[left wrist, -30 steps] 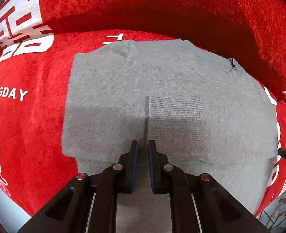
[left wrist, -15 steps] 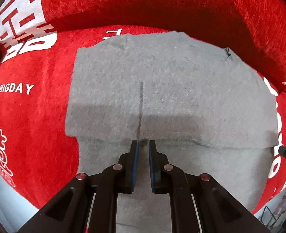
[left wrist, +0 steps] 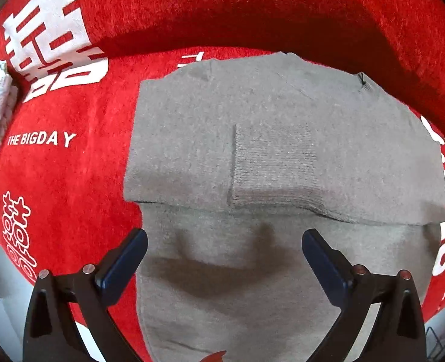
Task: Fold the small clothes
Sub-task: 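Lift the sweater hem with both grippers and fold it toward the collar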
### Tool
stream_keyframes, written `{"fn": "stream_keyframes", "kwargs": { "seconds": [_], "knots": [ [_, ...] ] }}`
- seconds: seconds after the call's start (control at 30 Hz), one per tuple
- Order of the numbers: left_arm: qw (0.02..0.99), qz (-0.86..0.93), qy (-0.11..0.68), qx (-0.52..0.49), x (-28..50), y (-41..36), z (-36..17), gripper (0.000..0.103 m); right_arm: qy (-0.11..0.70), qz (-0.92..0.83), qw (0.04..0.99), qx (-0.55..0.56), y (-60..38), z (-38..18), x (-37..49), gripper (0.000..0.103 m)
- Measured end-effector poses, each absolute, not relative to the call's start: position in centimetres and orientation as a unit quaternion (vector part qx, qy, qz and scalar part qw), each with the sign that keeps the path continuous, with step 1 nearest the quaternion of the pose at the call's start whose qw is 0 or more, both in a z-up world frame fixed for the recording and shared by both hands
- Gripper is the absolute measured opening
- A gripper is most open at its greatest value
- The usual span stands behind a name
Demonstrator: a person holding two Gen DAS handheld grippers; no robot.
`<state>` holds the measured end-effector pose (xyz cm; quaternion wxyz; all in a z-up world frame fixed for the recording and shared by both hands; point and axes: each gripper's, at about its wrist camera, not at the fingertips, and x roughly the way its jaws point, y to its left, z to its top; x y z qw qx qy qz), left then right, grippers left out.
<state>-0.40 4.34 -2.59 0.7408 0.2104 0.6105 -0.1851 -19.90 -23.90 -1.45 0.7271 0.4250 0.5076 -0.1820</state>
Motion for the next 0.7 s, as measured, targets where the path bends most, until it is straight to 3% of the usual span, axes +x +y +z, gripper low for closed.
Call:
{"fn": "stream_keyframes", "kwargs": {
  "seconds": [0.2, 0.7],
  "knots": [
    [0.741, -0.172, 0.61, 0.222, -0.2, 3.7, -2.7, 0.103, 0.497, -0.176, 0.765, 0.37, -22.9, -0.1, -19.6, 0.088],
    [0.724, -0.213, 0.621, 0.211, -1.9, 2.1, -2.5, 0.103, 0.522, -0.125, 0.713, 0.45, -24.0, -2.0, -20.0, 0.088]
  ]
}}
